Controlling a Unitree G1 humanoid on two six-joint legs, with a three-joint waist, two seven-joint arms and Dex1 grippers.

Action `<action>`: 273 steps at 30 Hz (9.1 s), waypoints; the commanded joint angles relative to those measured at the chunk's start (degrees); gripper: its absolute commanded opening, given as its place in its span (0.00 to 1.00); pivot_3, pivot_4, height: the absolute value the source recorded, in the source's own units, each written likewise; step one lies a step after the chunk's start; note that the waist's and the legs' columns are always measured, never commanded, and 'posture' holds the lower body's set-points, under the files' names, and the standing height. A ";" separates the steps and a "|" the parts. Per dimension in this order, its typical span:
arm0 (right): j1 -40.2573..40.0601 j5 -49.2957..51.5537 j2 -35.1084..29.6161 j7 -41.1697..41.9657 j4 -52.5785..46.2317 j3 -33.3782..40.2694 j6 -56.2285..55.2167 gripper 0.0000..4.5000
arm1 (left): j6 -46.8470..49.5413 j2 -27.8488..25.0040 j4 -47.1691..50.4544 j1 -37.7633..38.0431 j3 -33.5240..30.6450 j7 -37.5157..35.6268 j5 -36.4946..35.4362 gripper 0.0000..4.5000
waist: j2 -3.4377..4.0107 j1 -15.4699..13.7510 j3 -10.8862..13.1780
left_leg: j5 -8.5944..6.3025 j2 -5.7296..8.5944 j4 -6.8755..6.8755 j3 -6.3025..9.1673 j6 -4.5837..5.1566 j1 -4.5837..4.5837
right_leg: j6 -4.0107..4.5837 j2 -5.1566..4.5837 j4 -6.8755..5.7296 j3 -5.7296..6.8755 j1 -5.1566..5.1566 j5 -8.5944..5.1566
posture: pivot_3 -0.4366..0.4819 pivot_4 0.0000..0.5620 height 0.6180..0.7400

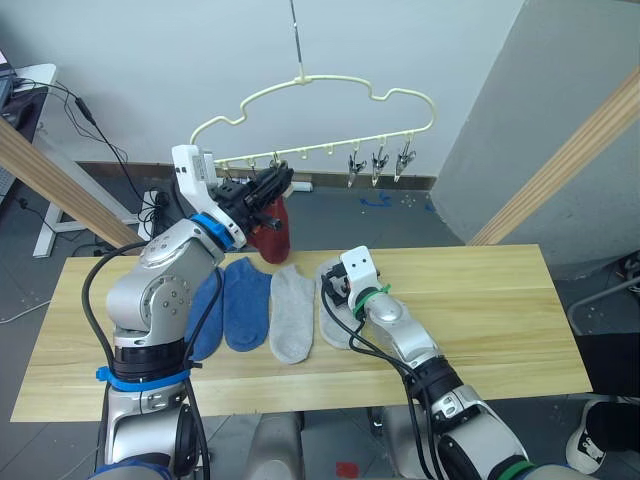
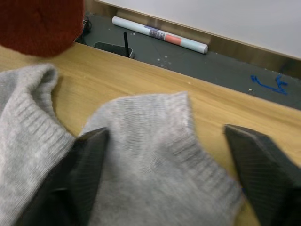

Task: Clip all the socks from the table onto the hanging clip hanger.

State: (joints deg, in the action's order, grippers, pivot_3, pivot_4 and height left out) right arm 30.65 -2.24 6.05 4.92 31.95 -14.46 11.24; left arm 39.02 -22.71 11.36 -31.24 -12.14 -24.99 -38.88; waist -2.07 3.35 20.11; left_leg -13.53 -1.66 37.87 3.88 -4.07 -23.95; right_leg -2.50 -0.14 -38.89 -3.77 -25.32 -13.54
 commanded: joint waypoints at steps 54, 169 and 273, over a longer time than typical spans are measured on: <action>14.30 -3.19 -6.54 23.52 -33.18 -7.09 13.10 0.00 | 5.65 -4.77 2.25 -0.07 -1.78 -2.74 -8.38 0.06 | 0.02 0.06 0.02 | -0.02 -0.01 -0.07 0.06 -0.04 -0.08 | -0.22 -0.02 0.05 0.04 -0.07 -0.14 | 0.42 0.56 0.96; 13.08 11.11 -7.00 7.94 -44.28 9.64 25.45 0.52 | -10.27 -19.81 7.36 2.94 6.38 -28.00 6.09 0.55 | 0.03 -0.08 0.03 | -0.01 -0.04 -0.15 -0.05 -0.03 -0.77 | 0.04 0.00 -0.01 0.00 -0.84 0.00 | 0.45 0.54 0.96; 14.97 19.52 -5.64 8.38 -46.29 9.16 31.62 0.13 | -26.88 2.72 -17.24 -5.26 12.47 -18.71 20.75 0.00 | 0.05 1.54 -0.01 | 0.02 -0.02 0.00 0.05 0.03 -0.81 | 0.18 -0.02 -0.14 0.11 -0.82 0.12 | 0.38 0.56 0.96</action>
State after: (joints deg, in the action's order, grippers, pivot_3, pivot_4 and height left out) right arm 45.65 16.94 0.34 12.55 -11.12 -4.71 44.36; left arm 13.22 -20.00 -7.68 -35.32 1.77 -44.03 -17.54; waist -2.01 4.89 20.10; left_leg -13.51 -1.68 37.87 3.93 -4.03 -24.76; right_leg -2.31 -0.16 -39.03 -3.66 -26.14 -13.42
